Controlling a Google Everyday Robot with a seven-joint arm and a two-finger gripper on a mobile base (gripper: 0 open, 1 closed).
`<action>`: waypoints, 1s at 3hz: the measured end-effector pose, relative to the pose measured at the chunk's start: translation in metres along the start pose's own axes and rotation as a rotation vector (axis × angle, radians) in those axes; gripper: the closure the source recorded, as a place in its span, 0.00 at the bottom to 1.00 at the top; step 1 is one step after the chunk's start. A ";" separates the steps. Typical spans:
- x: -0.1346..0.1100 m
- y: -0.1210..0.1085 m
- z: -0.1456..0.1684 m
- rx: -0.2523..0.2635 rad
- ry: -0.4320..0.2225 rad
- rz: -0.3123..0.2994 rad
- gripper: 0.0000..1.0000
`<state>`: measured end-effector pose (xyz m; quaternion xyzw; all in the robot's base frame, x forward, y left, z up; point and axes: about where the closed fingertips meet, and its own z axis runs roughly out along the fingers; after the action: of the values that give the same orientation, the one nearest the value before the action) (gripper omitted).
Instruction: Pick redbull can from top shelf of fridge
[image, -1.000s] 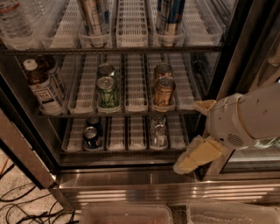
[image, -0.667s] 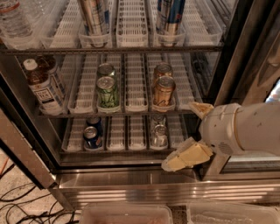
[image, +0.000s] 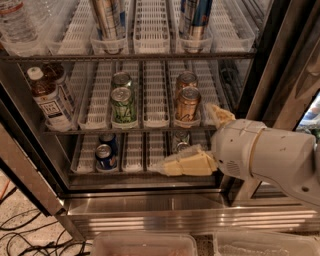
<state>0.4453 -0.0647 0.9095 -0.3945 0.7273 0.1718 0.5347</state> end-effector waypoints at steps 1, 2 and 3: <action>-0.025 -0.005 0.004 -0.025 -0.103 0.088 0.00; -0.026 -0.003 0.006 -0.035 -0.107 0.090 0.00; -0.026 -0.006 0.002 0.028 -0.139 0.078 0.00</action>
Offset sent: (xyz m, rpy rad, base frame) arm 0.0079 0.0076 0.0210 0.1274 -0.0005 0.0003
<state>0.4539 -0.0569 0.9338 -0.3455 0.7056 0.2090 0.5823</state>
